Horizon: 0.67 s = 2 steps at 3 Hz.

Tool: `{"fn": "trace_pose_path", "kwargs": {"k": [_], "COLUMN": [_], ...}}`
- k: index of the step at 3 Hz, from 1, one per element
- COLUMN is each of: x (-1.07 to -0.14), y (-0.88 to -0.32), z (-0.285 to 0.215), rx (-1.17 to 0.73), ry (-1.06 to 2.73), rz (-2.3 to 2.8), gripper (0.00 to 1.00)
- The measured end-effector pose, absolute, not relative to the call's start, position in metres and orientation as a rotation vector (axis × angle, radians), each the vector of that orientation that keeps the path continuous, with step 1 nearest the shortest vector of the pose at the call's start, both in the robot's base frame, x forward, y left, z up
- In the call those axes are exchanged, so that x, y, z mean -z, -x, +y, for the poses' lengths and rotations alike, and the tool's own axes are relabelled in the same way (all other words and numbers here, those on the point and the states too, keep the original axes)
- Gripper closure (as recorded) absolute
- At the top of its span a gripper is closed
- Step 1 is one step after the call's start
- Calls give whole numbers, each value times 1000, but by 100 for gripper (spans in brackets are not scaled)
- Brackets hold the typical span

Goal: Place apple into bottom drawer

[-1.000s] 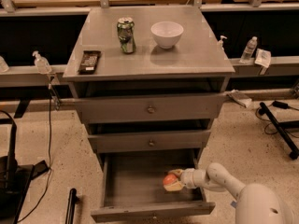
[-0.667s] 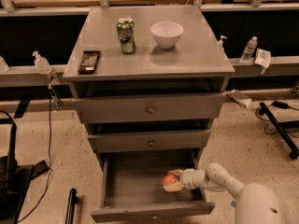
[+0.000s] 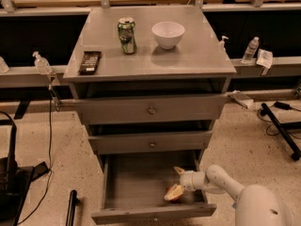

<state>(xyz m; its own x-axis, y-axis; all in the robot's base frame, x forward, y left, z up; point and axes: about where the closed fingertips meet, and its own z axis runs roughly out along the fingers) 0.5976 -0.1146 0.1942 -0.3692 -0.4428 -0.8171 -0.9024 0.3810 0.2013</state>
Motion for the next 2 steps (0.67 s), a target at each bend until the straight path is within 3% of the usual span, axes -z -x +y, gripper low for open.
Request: {"fn": "trace_pose_path", "kwargs": {"k": [2], "x": [-204], "y": [-597], "z": [-117], "rx": [-917], "ry": [1140], "rz": [1939], "gripper": [0]}}
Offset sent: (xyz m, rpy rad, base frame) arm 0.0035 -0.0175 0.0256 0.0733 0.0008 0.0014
